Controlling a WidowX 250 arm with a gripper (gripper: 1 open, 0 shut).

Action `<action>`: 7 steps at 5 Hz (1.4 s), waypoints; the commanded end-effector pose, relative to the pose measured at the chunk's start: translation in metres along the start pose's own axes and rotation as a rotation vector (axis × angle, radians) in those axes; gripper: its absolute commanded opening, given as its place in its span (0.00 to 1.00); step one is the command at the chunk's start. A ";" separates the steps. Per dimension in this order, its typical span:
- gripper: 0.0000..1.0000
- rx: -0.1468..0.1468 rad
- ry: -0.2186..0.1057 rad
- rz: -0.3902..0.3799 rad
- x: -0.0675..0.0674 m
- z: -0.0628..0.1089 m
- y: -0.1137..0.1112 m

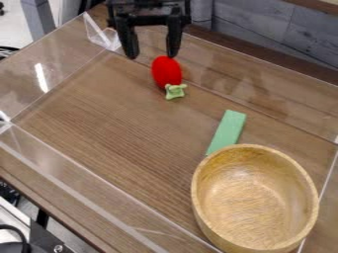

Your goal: Move the red fruit to the left

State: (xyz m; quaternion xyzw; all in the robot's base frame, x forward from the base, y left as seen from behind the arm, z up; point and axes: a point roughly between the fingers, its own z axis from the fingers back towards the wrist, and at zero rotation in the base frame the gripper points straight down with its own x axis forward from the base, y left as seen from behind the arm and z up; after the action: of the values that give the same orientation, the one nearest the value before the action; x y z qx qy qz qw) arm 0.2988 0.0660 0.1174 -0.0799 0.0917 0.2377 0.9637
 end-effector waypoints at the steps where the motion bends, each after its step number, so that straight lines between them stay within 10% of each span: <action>1: 1.00 0.005 -0.052 -0.025 0.003 0.009 -0.004; 2: 1.00 0.018 -0.040 -0.046 0.008 0.001 -0.007; 3: 0.00 0.022 -0.037 -0.036 0.009 0.008 -0.012; 4: 0.00 0.021 -0.039 -0.030 0.009 0.021 -0.016; 7: 0.00 0.051 -0.029 -0.369 -0.041 0.052 -0.095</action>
State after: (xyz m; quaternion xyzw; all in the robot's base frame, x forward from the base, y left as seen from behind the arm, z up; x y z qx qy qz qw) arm 0.3148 -0.0311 0.1596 -0.0659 0.1137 0.0523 0.9899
